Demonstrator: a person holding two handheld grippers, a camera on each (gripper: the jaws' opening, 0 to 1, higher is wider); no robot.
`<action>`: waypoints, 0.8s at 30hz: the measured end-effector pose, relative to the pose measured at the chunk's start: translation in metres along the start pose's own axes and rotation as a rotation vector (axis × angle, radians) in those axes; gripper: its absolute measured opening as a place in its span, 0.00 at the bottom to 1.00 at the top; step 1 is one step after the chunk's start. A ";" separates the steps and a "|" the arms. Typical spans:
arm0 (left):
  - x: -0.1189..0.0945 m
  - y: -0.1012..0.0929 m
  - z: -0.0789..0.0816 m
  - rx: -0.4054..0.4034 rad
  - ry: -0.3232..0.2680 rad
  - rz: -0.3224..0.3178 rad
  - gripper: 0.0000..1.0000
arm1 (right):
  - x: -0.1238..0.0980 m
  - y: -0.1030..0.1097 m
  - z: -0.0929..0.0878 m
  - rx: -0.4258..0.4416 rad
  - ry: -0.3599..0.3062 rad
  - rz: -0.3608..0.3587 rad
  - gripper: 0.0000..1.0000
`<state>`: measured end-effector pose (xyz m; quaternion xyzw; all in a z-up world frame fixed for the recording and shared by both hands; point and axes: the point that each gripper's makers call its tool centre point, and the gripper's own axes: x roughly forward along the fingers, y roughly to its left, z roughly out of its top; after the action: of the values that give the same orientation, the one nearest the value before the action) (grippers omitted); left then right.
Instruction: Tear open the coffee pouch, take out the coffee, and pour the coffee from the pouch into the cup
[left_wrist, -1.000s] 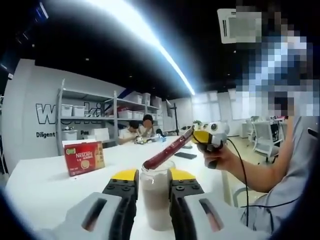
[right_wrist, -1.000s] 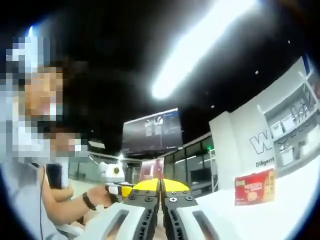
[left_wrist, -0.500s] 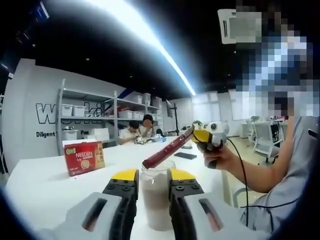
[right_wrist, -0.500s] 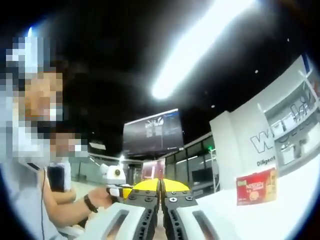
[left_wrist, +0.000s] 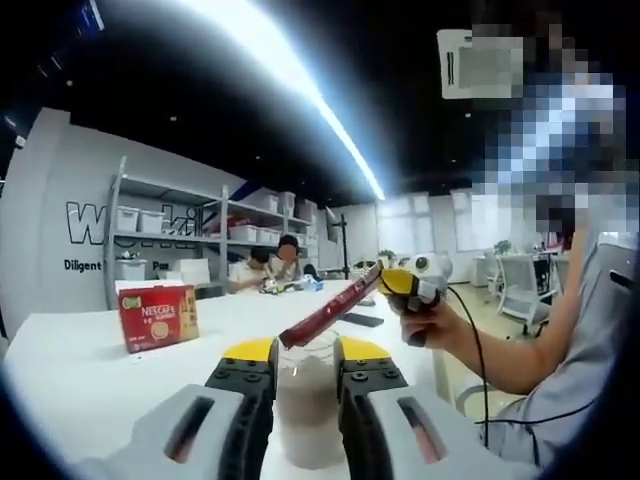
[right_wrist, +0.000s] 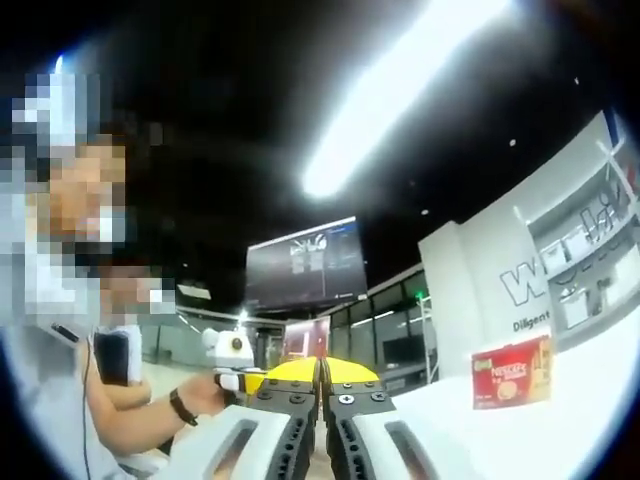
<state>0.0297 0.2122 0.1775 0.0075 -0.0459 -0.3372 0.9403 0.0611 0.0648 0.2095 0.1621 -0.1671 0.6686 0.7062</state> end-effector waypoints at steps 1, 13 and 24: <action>0.000 0.000 0.000 0.003 0.002 0.000 0.25 | 0.000 -0.001 0.001 0.001 -0.002 -0.002 0.02; -0.007 0.004 0.001 -0.016 -0.011 0.005 0.25 | 0.001 0.001 -0.003 -0.009 0.007 -0.002 0.02; -0.005 0.003 0.001 -0.013 -0.010 -0.001 0.25 | 0.004 0.002 -0.008 -0.003 0.028 0.000 0.02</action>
<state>0.0278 0.2177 0.1782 -0.0001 -0.0484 -0.3381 0.9399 0.0592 0.0721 0.2044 0.1517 -0.1584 0.6706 0.7087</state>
